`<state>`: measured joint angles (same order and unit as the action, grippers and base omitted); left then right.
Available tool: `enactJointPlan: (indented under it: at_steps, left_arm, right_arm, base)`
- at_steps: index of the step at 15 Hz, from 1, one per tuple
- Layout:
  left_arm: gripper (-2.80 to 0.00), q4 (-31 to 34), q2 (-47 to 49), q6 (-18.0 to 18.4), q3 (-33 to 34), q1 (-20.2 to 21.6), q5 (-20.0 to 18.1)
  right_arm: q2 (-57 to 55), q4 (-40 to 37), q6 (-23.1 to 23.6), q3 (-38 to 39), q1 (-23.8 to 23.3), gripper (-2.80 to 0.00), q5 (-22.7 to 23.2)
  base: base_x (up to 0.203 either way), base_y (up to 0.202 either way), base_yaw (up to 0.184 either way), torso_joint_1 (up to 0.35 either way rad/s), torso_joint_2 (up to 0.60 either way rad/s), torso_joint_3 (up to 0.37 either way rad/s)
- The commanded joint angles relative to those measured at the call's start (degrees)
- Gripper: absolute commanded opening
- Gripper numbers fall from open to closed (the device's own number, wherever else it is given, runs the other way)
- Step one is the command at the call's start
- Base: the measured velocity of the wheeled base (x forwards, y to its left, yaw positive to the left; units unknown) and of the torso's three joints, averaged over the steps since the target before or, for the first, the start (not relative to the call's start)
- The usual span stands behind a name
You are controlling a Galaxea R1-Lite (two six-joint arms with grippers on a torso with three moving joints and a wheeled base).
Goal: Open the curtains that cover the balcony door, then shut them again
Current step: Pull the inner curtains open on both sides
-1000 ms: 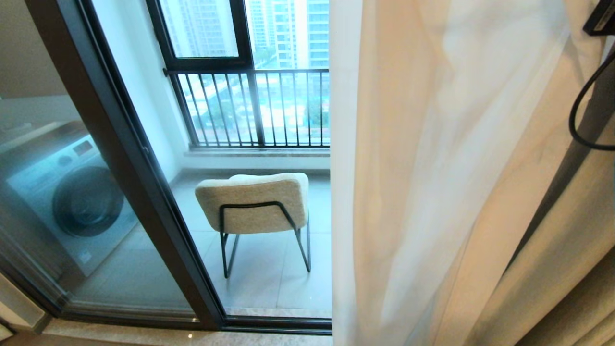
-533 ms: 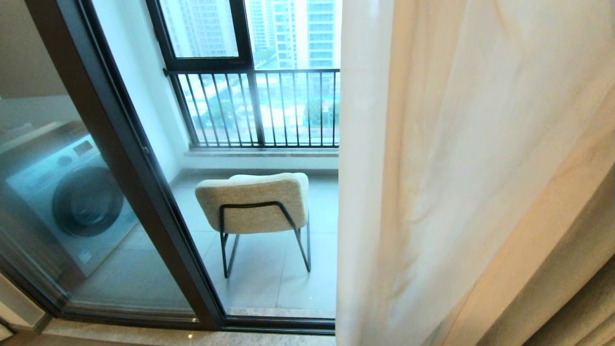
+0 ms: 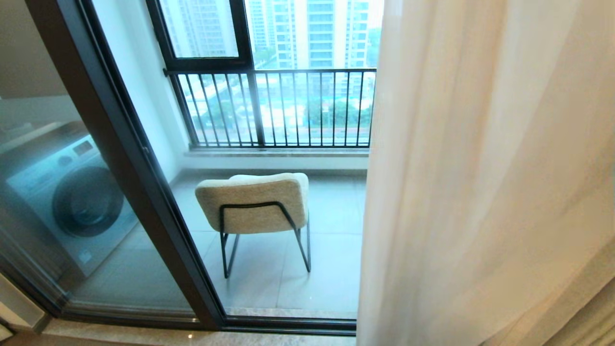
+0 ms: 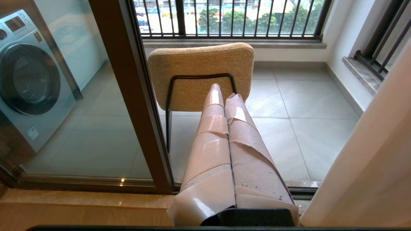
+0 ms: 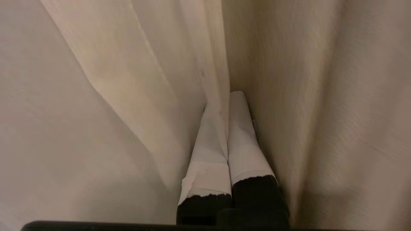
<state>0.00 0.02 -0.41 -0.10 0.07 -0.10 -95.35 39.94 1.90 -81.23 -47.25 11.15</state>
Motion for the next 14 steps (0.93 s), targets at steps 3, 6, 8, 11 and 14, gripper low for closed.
enactJointPlan:
  at_steps: [3,6,8,11,14]
  left_arm:
    - [-2.8,0.0,-0.02,-0.02,0.01,0.01,0.01]
    - [-2.8,0.0,-0.02,-0.02,0.01,0.01,0.01]
    - [-2.8,0.0,-0.02,-0.02,0.01,0.01,0.01]
    - [-2.8,0.0,-0.02,-0.02,0.01,0.01,0.01]
    - [-2.8,0.09,-0.02,-0.02,0.01,0.01,0.01]
  right_arm:
    - [-3.67,0.73,0.11,-0.15,-9.35,-2.8,0.99]
    - [-7.0,1.61,0.12,-3.79,-13.32,-2.8,1.07]
    - [-9.53,1.63,0.12,-7.12,-15.43,-2.8,1.07]
    - [-12.23,1.64,0.18,-10.0,-17.93,-2.8,2.55]
    - [-10.93,1.36,0.12,-8.87,-17.83,-2.8,4.56]
  base:
    - [0.0,0.0,0.0,0.0,0.0,0.0]
    - [0.0,0.0,0.0,0.0,0.0,0.0]
    - [0.0,0.0,0.0,0.0,0.0,0.0]
    - [0.0,0.0,0.0,0.0,0.0,0.0]
    - [0.0,0.0,0.0,0.0,0.0,0.0]
